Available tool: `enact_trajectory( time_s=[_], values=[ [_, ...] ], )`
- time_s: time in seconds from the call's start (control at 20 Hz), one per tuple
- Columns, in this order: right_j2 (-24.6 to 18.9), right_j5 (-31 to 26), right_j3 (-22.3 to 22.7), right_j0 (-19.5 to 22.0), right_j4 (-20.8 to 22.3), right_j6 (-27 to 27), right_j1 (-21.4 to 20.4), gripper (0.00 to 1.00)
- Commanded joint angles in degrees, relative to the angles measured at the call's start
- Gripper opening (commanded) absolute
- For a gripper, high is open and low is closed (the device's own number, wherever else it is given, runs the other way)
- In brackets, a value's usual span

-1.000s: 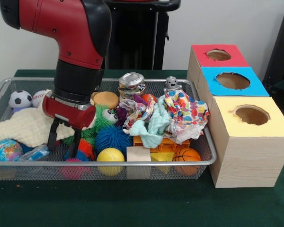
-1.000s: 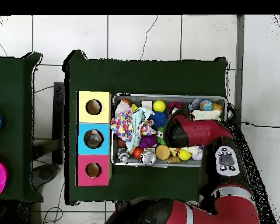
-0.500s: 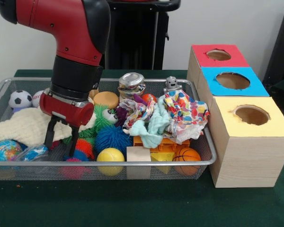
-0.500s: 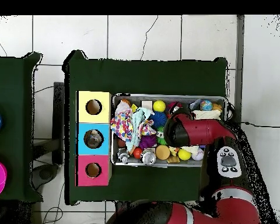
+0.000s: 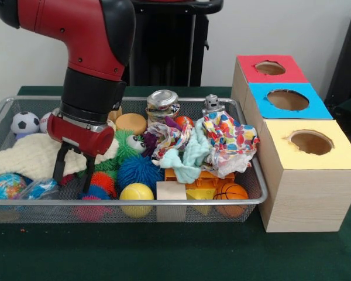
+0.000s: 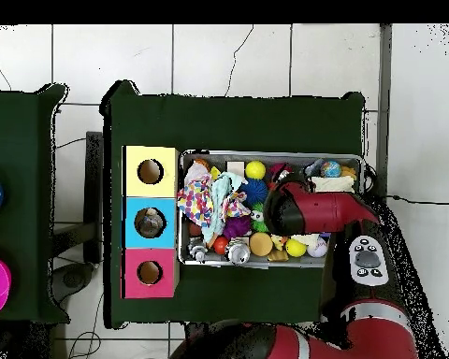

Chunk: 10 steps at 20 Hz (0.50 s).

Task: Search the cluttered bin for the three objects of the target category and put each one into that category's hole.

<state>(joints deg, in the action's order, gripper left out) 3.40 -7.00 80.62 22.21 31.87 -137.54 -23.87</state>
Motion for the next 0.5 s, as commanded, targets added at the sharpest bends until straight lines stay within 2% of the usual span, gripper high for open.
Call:
enact_trajectory(
  time_s=[0.05,0.5],
  values=[
    [1.3,-4.0,2.4,-0.7,-2.1,-4.3,1.3,1.0],
    [2.2,-3.0,3.7,-0.7,-2.8,-4.5,0.9,1.0]
  ],
)
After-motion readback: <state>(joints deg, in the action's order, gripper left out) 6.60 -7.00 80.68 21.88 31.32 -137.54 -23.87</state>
